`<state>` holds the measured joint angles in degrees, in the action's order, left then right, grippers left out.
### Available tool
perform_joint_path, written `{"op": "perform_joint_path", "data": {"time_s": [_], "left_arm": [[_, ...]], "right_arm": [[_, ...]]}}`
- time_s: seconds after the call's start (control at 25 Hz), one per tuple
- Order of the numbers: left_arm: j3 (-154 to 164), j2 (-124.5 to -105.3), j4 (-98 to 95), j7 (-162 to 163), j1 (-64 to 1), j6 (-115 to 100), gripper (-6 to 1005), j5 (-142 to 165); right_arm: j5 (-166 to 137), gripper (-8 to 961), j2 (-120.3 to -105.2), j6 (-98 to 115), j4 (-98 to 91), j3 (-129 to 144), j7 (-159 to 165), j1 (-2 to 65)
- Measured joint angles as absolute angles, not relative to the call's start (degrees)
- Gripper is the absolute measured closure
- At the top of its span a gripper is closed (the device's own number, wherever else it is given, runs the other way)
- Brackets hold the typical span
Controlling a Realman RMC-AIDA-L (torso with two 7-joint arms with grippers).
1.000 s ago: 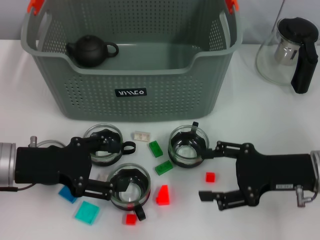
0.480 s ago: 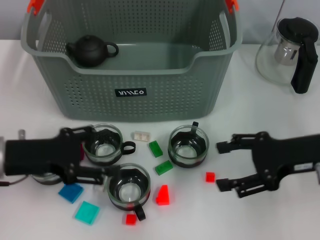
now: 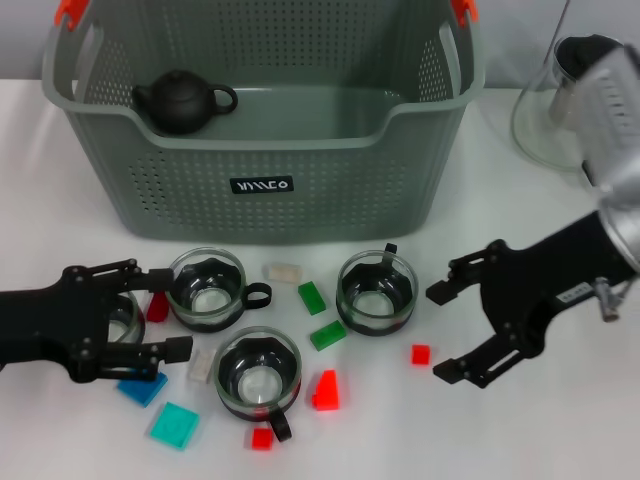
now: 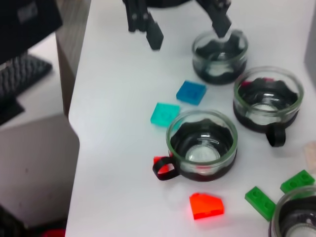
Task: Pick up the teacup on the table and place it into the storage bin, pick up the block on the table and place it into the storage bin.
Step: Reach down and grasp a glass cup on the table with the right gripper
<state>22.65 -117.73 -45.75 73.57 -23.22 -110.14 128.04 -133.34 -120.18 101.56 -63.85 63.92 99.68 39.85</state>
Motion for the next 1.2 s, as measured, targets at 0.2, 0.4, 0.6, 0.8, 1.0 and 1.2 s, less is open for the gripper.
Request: {"op": "perform_joint_path", "data": {"time_s": [0.2, 0.4, 0.6, 0.8, 1.0, 1.2], "left_arm": [[21.94, -118.32, -43.16, 70.21, -23.12, -111.98, 79, 127.33], [21.62, -119.36, -42.77, 69.83, -23.72, -111.46, 79, 127.13], [21.31, -119.29, -41.73, 69.81, -24.01, -111.63, 79, 125.54], [21.2, -119.22, -41.27, 69.79, -23.77, -111.82, 79, 124.61], [21.18, -119.35, -40.65, 69.78, -23.59, -111.74, 79, 124.57], [21.17, -119.36, -40.51, 69.79, -23.56, -111.63, 79, 124.54]], "right_arm": [[-133.75, 11, -120.29, 98.16, -63.31, 69.19, 100.55, 42.04], [-134.27, 11, -120.32, 94.66, -63.81, 75.78, 101.42, 43.44], [-135.27, 12, -120.51, 89.72, -63.42, 81.84, 101.84, 45.16], [-135.33, 11, -120.66, 82.92, -61.99, 88.53, 102.9, 45.26], [-135.38, 11, -120.62, 80.14, -61.83, 91.76, 104.05, 45.02], [-136.58, 156, -120.62, 77.92, -61.22, 92.15, 104.18, 45.01]]}}
